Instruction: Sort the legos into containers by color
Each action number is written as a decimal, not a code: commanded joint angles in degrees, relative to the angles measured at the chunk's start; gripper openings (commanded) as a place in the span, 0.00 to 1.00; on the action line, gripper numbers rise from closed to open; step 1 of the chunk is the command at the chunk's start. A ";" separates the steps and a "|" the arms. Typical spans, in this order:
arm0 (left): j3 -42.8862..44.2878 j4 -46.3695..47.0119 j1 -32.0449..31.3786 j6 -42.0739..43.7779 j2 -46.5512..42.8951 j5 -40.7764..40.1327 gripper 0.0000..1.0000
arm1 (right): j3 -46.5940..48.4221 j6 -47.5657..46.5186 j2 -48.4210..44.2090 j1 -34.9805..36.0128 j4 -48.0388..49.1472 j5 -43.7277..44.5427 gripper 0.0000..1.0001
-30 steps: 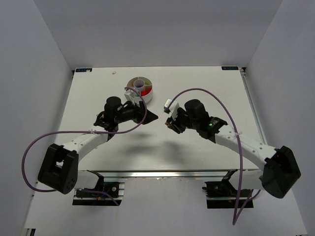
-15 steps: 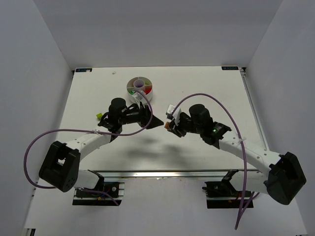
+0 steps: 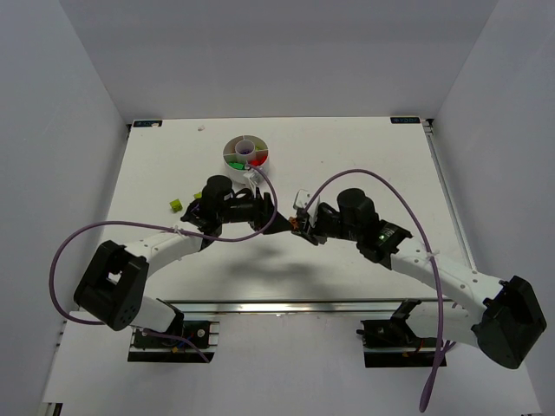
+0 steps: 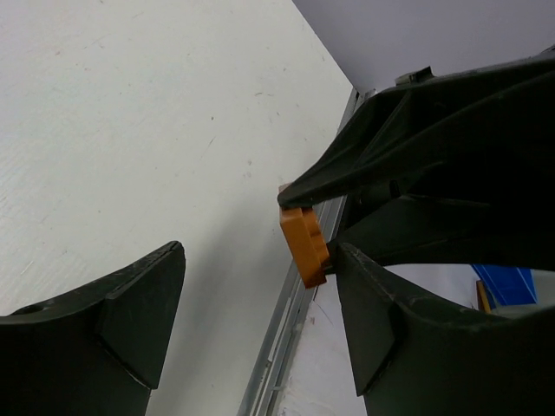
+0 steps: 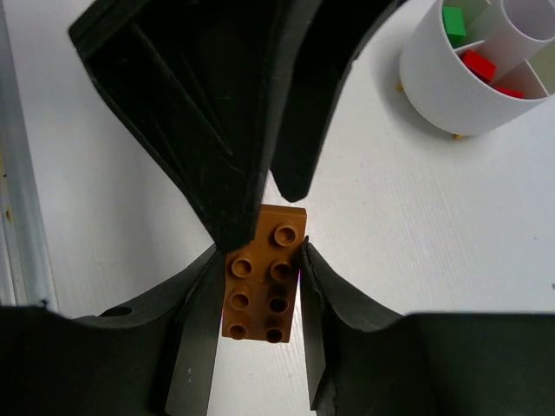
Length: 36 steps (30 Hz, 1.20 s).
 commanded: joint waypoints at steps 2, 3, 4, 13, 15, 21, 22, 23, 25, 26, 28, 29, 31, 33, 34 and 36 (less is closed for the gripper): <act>1.75 0.49 -0.57 1.06 -1.27 1.46 0.79 | -0.22 -1.58 0.35 2.15 2.90 -0.31 0.00; 1.75 0.49 -0.57 1.06 -1.01 1.55 0.78 | -0.31 -1.76 0.35 2.33 2.98 -0.13 0.00; 1.83 0.49 -0.66 1.06 -0.84 1.63 0.77 | -0.31 -1.85 0.35 2.77 3.07 0.30 0.00; 3.68 -1.00 -1.45 0.88 2.50 5.32 0.42 | -0.57 -2.55 0.53 3.83 4.04 3.90 0.00; 3.85 -1.36 -1.53 0.88 2.77 5.68 0.38 | -0.57 -2.38 0.61 3.83 4.39 4.87 0.00; 4.38 -2.50 -1.89 1.67 2.68 6.47 0.32 | -0.49 -2.29 0.97 3.74 5.00 7.78 0.00; 4.47 -3.11 -1.97 1.85 2.77 6.56 0.28 | -0.57 -2.20 0.97 3.74 5.18 8.39 0.00; 4.56 -3.38 -1.97 2.11 2.77 6.64 0.26 | -0.57 -2.20 0.88 3.83 5.27 8.65 0.00; 4.91 -3.90 -2.06 2.29 3.12 6.91 0.22 | -0.75 -2.29 0.97 3.83 5.45 9.10 0.00; 5.00 -4.08 -2.06 2.46 3.21 7.00 0.17 | -0.75 -2.29 0.88 3.83 5.53 9.27 0.00; 5.52 -4.87 -2.06 2.73 3.47 7.43 0.11 | -0.75 -2.29 1.05 3.83 5.62 9.71 0.00; 5.61 -5.05 -2.06 2.99 3.65 7.52 0.06 | -0.66 -2.38 1.23 3.83 5.53 9.80 0.00; 5.88 -5.66 -2.06 3.43 3.65 8.05 0.00 | -0.57 -2.38 1.40 3.74 5.36 10.24 0.16; 6.14 -6.36 -2.06 4.40 3.56 7.88 0.00 | -0.31 -2.38 1.58 3.83 5.18 10.59 0.25; 6.23 -6.80 -2.06 4.57 3.47 7.35 0.00 | -0.31 -2.38 1.67 3.83 5.10 10.68 0.33; 6.40 -7.77 -2.06 5.45 3.39 6.91 0.00 | -0.14 -2.38 1.76 3.74 4.92 10.85 0.42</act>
